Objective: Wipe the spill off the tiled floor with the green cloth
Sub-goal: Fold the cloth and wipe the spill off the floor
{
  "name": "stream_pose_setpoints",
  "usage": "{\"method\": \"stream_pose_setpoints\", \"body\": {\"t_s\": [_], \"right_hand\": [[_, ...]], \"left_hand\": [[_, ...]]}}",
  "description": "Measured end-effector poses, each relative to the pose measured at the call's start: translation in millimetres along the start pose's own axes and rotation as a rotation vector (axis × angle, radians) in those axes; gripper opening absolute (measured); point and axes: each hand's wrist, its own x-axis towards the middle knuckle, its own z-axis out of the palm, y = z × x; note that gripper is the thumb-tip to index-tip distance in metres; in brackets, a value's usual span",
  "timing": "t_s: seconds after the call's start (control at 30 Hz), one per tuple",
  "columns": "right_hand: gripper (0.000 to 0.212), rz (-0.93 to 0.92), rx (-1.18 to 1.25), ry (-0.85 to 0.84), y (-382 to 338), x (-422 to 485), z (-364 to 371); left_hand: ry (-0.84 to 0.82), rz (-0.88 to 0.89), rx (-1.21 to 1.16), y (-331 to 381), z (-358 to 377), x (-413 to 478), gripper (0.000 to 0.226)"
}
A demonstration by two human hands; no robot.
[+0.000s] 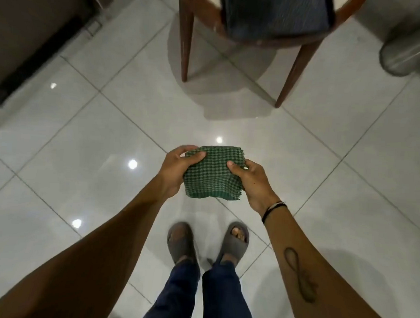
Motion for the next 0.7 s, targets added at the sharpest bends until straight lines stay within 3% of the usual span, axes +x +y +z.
{"method": "stream_pose_setpoints", "body": {"t_s": [0.13, 0.37, 0.5, 0.7], "right_hand": [[0.028, 0.105, -0.023, 0.077, 91, 35, -13], [0.008, 0.242, -0.181, 0.086, 236, 106, -53], [0.014, 0.231, -0.288, 0.036, 287, 129, -71], [0.035, 0.078, -0.571, 0.062, 315, 164, -85]], "left_hand": [[0.082, -0.104, 0.186, -104, -17, 24, 0.035], [0.145, -0.158, 0.277, -271, -27, 75, 0.078], [0.181, -0.142, 0.439, -333, -29, 103, 0.064], [0.179, -0.046, 0.650, -360, -17, 146, 0.062]]}}
